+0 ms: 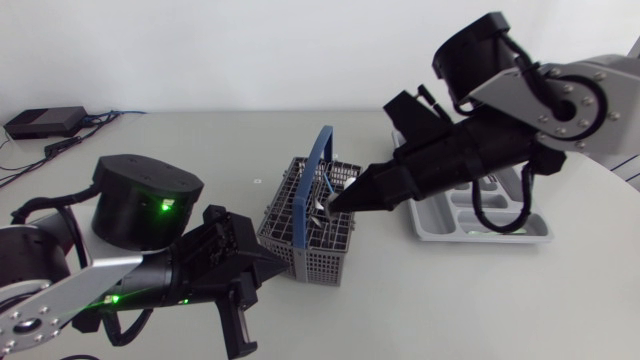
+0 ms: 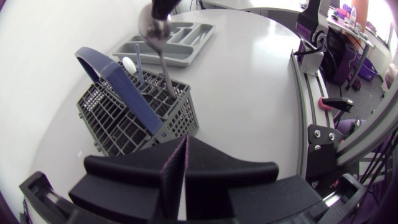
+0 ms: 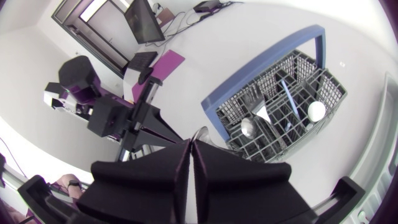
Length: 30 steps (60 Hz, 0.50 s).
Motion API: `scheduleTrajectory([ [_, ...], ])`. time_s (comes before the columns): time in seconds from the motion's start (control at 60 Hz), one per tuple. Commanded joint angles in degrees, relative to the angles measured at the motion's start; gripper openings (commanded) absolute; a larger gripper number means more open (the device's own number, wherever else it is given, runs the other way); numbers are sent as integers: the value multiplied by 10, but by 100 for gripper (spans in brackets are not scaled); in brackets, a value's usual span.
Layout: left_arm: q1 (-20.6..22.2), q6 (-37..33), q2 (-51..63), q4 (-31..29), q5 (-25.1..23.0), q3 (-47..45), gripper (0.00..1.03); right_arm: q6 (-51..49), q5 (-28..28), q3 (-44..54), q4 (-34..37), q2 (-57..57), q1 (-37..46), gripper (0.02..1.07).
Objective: Unload the cutlery basket into the drawer organizer.
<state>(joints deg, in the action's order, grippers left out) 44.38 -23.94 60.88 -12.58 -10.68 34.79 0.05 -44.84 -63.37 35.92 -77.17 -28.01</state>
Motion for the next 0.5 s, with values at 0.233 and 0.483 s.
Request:
scheduleTrajectory([
  [0.233, 3, 9, -2, -2, -4, -14, 16, -24, -96, -21, 85, 112, 173, 8],
  [0.483, -2, 7, -9, -4, -4, -17, 16, -142, 19, 77, 61, 147, 331, 8],
])
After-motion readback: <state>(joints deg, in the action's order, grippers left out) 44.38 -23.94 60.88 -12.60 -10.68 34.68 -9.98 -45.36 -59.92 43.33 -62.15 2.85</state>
